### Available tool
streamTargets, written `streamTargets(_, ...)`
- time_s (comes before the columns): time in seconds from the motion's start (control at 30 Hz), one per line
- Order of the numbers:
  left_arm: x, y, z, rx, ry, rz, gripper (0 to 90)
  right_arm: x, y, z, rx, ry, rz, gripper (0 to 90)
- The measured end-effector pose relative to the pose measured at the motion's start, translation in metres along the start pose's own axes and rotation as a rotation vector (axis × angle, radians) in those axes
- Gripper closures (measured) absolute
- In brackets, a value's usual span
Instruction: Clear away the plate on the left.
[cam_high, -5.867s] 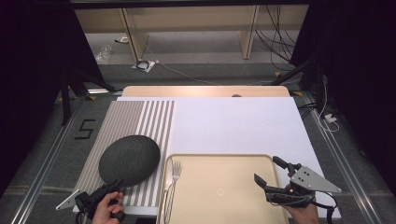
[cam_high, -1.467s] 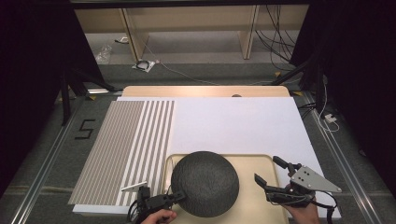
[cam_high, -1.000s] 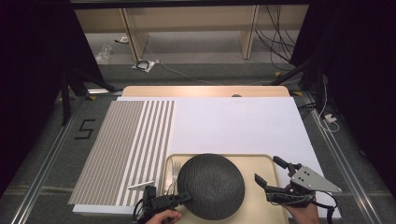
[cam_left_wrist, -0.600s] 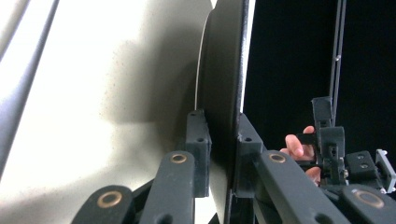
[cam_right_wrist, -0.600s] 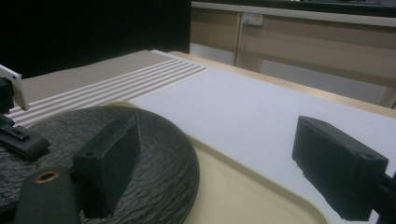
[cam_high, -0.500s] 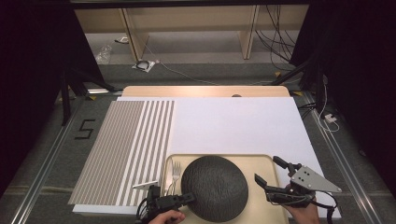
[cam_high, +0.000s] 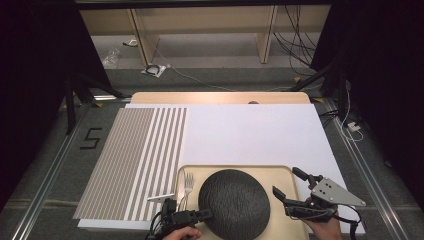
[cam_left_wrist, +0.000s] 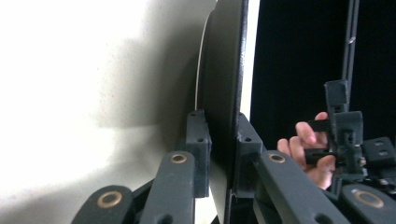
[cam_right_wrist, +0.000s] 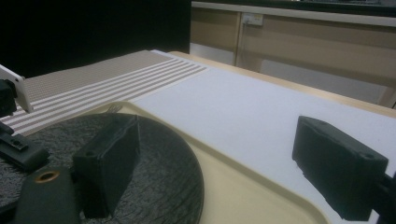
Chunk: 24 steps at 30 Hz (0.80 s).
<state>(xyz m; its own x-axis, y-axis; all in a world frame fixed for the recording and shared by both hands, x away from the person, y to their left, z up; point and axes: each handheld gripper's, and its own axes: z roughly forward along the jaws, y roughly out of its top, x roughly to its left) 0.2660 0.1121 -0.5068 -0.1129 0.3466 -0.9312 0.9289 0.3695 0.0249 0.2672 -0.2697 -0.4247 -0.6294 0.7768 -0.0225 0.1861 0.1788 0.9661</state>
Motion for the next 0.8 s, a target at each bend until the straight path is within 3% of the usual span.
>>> streamTargets(0.47,0.0070,0.0022,0.0007,-0.005,0.044,-0.006,84.1,-0.0002,0.0000,0.0001,-0.002,0.001,0.002,16.5)
streamTargets(0.8,0.0079,0.0036,0.0023,0.001,0.045,-0.020,84.1,0.0004,0.0002,0.0002,0.001,0.001,-0.002,16.5)
